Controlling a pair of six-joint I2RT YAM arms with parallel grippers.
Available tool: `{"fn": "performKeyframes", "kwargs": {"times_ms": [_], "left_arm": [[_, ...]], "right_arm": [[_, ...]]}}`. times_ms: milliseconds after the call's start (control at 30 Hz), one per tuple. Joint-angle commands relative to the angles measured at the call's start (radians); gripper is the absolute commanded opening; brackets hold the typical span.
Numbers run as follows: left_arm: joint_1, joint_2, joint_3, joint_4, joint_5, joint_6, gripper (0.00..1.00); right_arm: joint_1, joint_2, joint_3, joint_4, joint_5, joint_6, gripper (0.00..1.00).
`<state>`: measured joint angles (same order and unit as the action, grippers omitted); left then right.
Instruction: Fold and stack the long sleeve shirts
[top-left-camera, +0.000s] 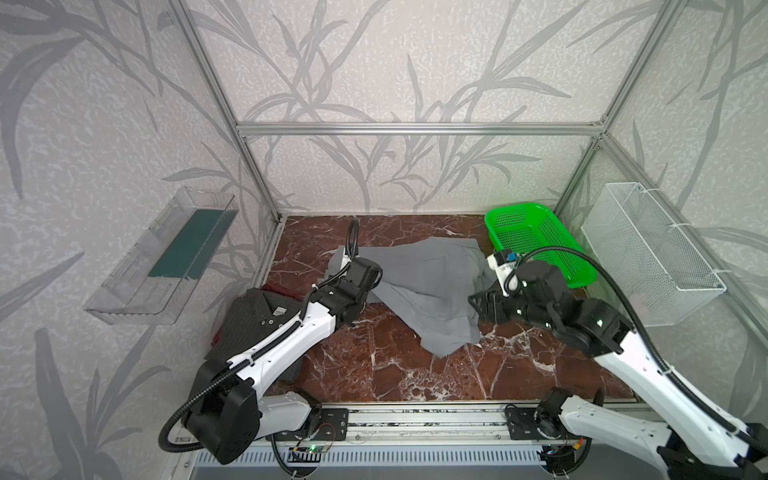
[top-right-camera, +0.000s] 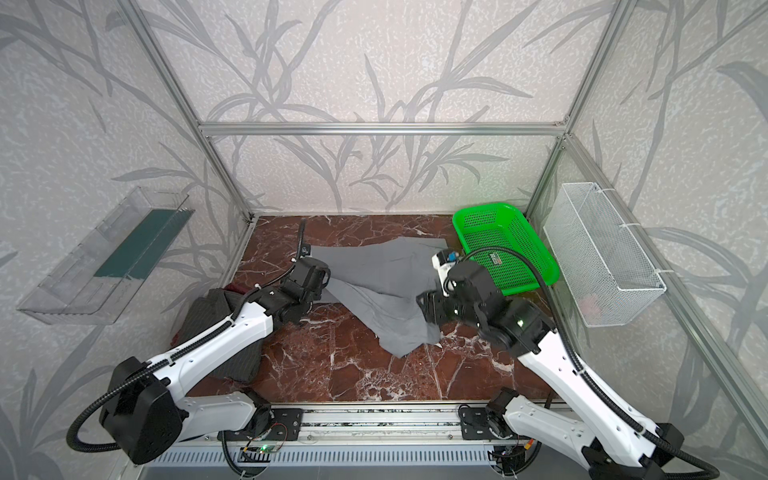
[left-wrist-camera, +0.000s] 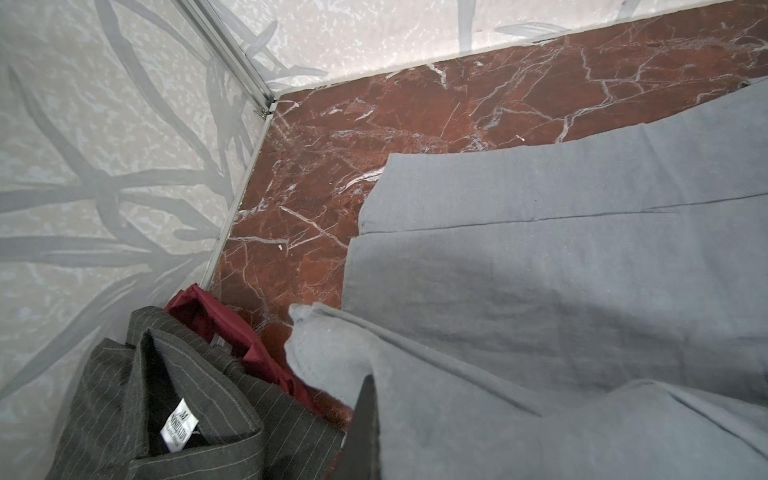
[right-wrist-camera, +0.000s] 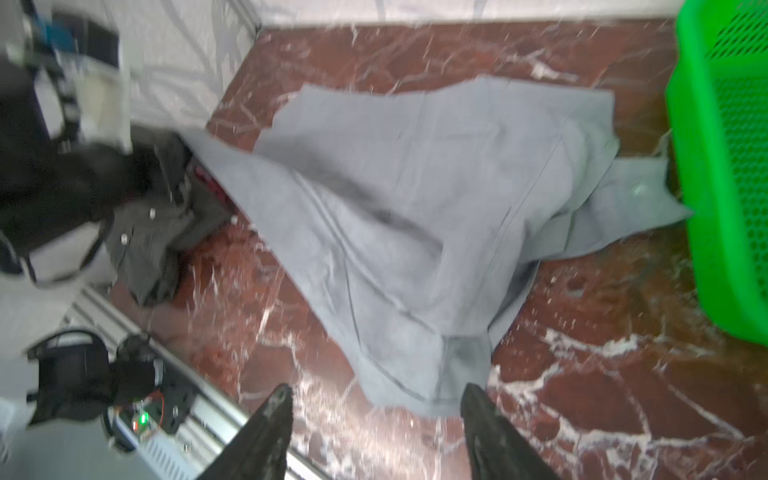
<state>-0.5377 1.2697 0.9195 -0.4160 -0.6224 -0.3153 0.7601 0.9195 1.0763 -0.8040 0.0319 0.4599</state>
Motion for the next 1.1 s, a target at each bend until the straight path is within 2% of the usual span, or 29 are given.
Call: {"fn": "performKeyframes", "kwargs": {"times_ms": [0,133,233,300,367,433,467,633,767,867,1000,1067], "left_arm": [[0.009,0.011,0.043,-0.024,0.033,-0.038,0.0],[0.013,-0.005,0.048,-0.034,0.042,-0.055,0.0],[0.016,-0.011,0.07,-0.063,0.059,-0.073,0.0],[0.015,-0.006,0.088,-0.086,0.066,-0.088,0.0],[0.015,0.004,0.112,-0.115,0.078,-0.107,0.0],[0.018,0.015,0.132,-0.142,0.092,-0.124,0.0],[0.017,0.019,0.141,-0.149,0.104,-0.133,0.0],[0.016,0.015,0.177,-0.171,0.192,-0.194,0.0],[0.006,0.008,0.209,-0.208,0.238,-0.236,0.0],[0.004,-0.012,0.206,-0.214,0.242,-0.243,0.0],[0.003,-0.038,0.19,-0.222,0.228,-0.238,0.0],[0.005,-0.05,0.18,-0.219,0.221,-0.234,0.0]], "right_arm": [[0.092,-0.034,-0.154,0.035,0.093,0.109,0.64],[0.114,-0.034,-0.32,0.047,0.111,0.259,0.64],[0.137,-0.062,-0.431,0.162,0.04,0.325,0.61],[0.237,-0.051,-0.471,0.262,0.056,0.366,0.59],[0.387,0.005,-0.425,0.256,0.171,0.382,0.61],[0.472,0.053,-0.41,0.29,0.238,0.417,0.62],[0.494,0.077,-0.427,0.349,0.229,0.441,0.63],[0.524,0.291,-0.415,0.536,0.165,0.543,0.68],[0.563,0.406,-0.329,0.522,0.278,0.572,0.7],[0.557,0.464,-0.334,0.509,0.386,0.628,0.7],[0.532,0.504,-0.361,0.499,0.433,0.641,0.69],[0.5,0.523,-0.391,0.53,0.408,0.635,0.69]]}}
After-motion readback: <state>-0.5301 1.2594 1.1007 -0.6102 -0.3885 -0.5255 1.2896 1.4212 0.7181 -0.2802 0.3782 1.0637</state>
